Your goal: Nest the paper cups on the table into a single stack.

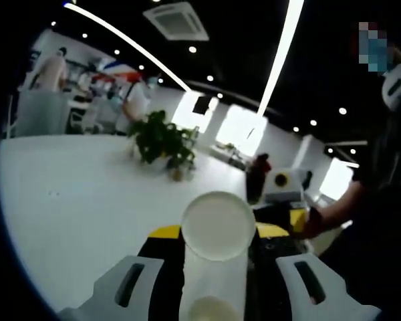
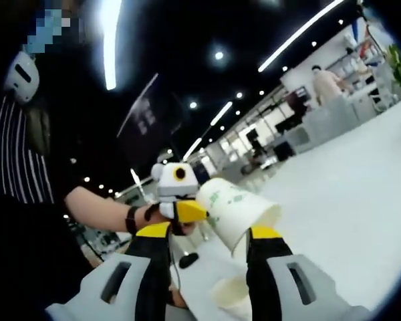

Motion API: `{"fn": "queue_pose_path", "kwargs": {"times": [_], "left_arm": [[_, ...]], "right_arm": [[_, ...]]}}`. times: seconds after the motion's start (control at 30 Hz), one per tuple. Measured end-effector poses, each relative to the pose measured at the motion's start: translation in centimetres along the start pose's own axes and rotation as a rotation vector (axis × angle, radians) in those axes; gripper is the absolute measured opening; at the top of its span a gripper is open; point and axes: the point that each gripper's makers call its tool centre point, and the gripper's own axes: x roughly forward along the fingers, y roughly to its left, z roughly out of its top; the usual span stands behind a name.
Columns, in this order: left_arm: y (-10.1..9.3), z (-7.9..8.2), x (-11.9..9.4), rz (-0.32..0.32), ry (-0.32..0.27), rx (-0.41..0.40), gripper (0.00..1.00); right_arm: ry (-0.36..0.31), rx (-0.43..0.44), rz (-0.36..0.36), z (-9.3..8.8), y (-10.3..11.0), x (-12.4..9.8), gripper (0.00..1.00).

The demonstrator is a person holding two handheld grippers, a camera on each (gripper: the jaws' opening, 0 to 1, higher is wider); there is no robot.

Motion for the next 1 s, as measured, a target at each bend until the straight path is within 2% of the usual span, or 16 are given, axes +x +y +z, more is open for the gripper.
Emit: {"fn": "queue_pose_path", "kwargs": {"times": [0.47, 1.0], "left_arm": [[-0.5, 0.3, 0.3, -0.016, -0.007, 0.007, 0.37], [-1.3, 0.1, 0.7, -0.037, -0.006, -0.003, 0.37]], "right_arm": [[-0.081, 0.098, 0.025, 1.0, -0.9, -0.7, 0.17], [-0.149, 0.198, 0.042, 1.3, -0.9, -1.5, 0.06]]}}
